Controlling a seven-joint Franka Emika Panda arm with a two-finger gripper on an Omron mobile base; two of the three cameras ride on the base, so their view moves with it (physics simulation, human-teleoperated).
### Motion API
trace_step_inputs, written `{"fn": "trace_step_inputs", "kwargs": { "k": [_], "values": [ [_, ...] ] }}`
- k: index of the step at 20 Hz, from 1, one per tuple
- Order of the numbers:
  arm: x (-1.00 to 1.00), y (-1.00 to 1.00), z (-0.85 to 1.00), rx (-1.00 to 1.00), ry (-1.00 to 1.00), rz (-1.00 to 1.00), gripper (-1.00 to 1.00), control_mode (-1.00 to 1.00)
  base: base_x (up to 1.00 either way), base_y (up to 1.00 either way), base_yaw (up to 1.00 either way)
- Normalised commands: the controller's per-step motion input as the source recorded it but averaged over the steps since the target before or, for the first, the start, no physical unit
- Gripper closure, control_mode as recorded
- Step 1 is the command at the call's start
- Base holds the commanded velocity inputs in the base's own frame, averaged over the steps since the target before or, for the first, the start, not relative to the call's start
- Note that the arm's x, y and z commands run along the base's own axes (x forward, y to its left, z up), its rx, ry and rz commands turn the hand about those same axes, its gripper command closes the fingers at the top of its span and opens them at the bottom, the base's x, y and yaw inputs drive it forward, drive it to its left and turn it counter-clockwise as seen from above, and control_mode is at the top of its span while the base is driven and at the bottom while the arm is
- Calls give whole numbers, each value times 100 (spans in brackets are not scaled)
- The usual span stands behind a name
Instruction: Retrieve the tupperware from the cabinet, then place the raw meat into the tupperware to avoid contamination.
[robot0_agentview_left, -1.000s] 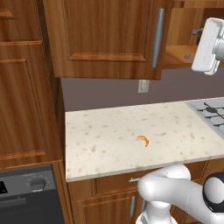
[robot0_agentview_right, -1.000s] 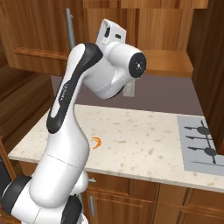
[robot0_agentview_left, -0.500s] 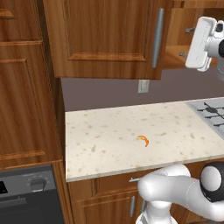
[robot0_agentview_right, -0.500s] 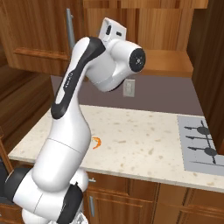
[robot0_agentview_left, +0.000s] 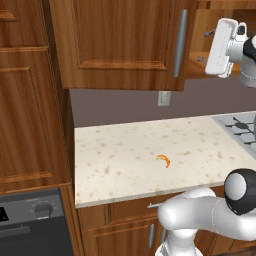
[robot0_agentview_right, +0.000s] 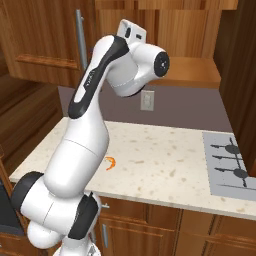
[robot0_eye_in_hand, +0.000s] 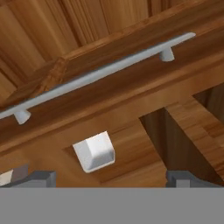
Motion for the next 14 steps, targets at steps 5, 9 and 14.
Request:
{"fn": "trace_step_inputs", "kwargs": {
  "k": [5,9,14],
  "values": [
    [34,4,0,0,-1,6,-100,-100,0,0,0],
    [35,3,0,0,-2,6,-100,-100,0,0,0],
    [33,6,0,0,-2,5,-100,-100,0,0,0]
  ]
}}
